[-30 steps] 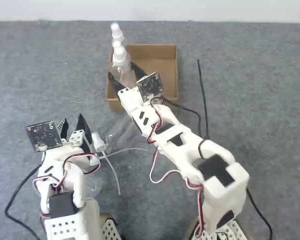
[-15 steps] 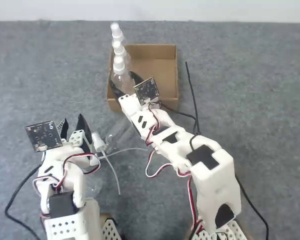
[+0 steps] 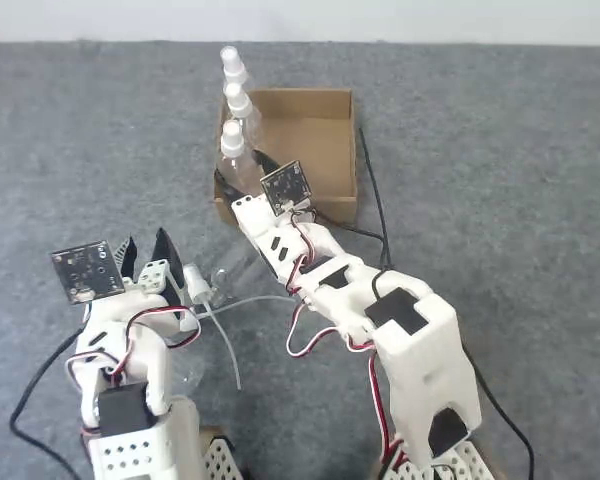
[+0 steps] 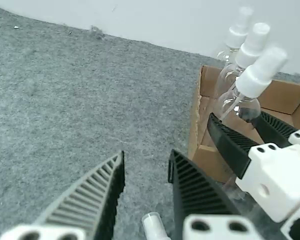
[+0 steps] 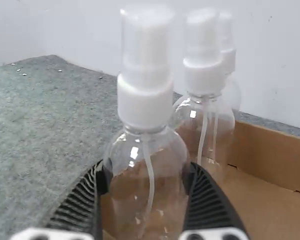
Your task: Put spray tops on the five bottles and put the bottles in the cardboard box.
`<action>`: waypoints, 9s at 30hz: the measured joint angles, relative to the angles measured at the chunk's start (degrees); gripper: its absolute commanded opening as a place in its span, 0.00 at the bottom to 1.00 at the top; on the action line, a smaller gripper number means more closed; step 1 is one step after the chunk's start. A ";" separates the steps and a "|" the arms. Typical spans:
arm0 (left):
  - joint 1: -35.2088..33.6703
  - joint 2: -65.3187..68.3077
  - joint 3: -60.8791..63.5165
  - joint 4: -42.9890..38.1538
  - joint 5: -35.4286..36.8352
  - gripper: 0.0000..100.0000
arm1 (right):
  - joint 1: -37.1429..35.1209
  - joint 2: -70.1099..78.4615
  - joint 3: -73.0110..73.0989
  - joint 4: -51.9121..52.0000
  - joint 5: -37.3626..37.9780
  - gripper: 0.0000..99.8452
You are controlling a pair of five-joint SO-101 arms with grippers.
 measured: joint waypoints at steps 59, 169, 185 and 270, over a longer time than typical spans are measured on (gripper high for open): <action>0.00 0.00 0.00 0.00 0.00 0.13 | -1.67 -4.31 8.18 -0.18 -0.09 0.23; -18.29 0.00 -2.37 0.00 5.89 0.14 | -16.18 -52.66 1.85 101.01 20.66 0.23; -21.54 0.00 -2.37 0.00 5.89 0.14 | -16.18 -52.66 0.44 103.12 50.90 0.23; -21.80 0.00 -2.37 0.00 5.89 0.14 | -10.29 -15.91 -19.25 106.81 57.67 0.09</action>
